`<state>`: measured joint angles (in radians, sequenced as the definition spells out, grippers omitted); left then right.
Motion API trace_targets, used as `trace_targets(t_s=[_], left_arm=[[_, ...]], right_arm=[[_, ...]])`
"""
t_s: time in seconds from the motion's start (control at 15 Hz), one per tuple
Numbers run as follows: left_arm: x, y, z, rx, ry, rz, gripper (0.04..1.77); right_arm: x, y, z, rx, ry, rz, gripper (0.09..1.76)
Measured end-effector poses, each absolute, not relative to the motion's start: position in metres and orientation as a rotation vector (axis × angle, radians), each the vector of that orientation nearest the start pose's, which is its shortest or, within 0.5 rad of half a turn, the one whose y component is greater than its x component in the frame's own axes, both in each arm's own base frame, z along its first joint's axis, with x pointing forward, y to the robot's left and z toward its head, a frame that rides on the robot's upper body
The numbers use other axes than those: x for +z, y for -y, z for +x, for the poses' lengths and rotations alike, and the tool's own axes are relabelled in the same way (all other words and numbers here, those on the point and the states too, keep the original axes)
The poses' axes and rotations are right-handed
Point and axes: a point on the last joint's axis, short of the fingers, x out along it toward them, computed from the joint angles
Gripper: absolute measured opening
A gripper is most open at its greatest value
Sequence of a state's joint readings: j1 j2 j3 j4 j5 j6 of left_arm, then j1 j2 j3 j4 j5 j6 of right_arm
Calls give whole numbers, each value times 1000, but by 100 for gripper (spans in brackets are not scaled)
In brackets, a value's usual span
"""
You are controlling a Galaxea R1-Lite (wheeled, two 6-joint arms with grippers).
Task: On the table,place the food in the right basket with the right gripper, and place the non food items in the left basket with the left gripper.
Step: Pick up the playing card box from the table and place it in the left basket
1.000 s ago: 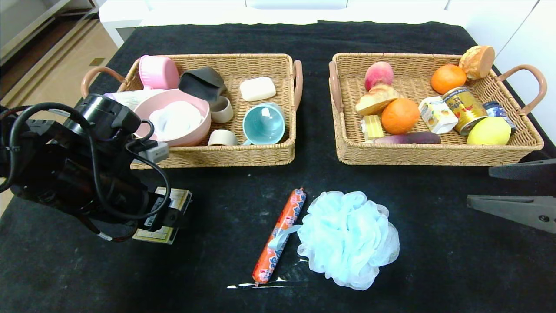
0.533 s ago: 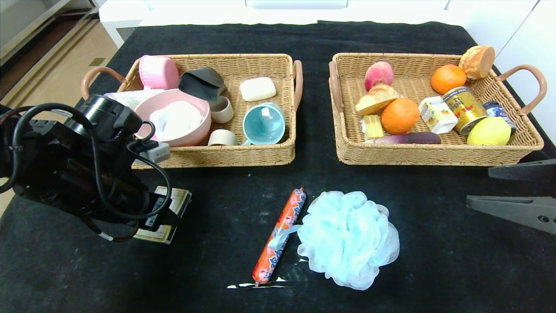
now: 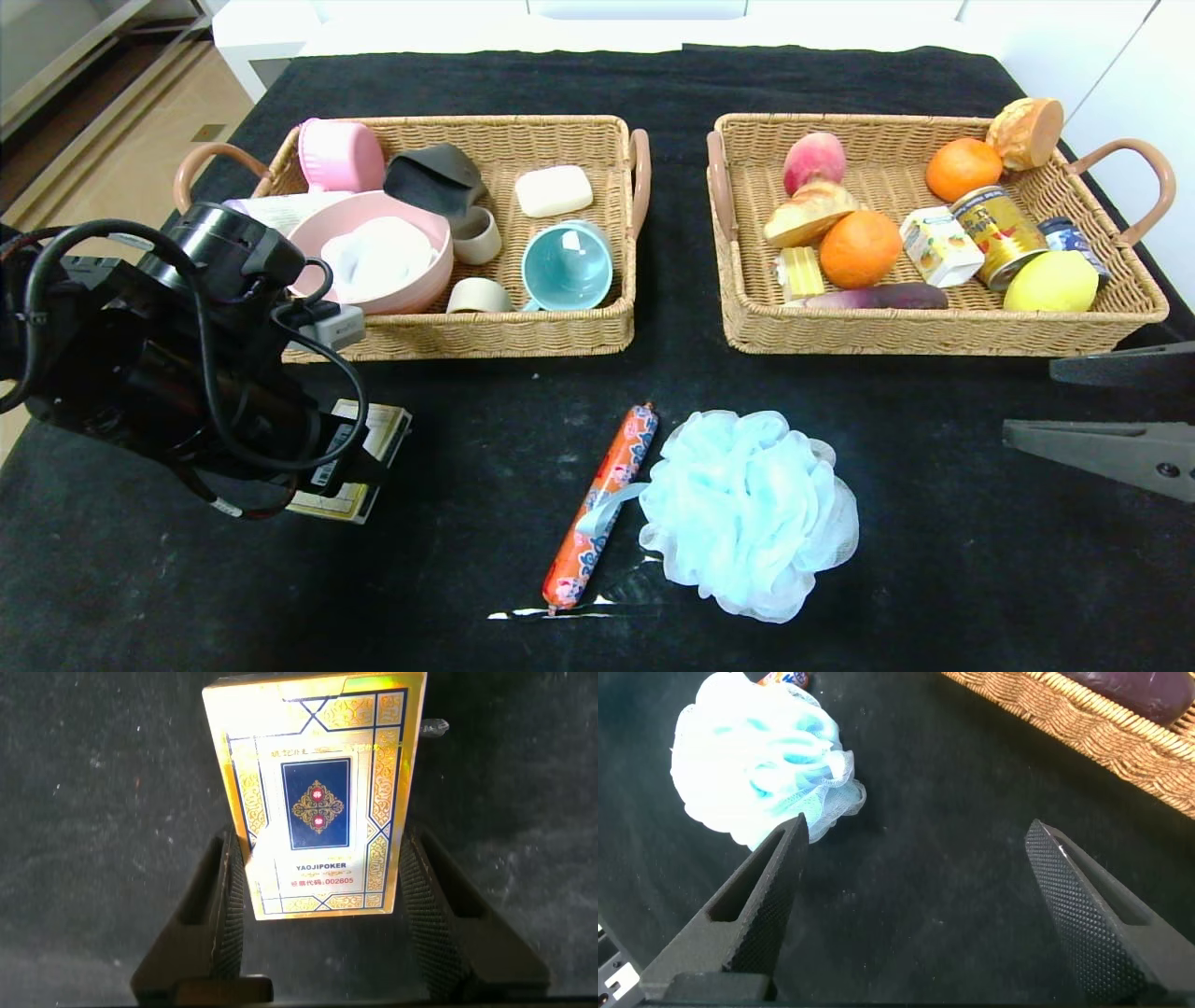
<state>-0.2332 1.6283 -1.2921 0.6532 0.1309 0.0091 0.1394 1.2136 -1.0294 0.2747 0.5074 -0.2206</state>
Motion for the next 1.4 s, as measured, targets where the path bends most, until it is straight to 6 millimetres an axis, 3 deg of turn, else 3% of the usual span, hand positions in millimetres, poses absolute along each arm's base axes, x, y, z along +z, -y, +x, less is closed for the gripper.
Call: trace_targets(t_s=[0.4,0.87,1.13,1.4], left_arm=[[242,68,233,-144,-943,200,102],[276,82,205,-175,-819,225,102],[310,86,204,-194,-684,201,102],[341,91,216,-203,-555,158,102]], right_arm=[[279,-34,166,682,-384,-125,170],[280,-34,165,682,-380,-125,170],[281,-34,165,680,-378,-125,170],[281,-34,166,678,-378,-125,170]])
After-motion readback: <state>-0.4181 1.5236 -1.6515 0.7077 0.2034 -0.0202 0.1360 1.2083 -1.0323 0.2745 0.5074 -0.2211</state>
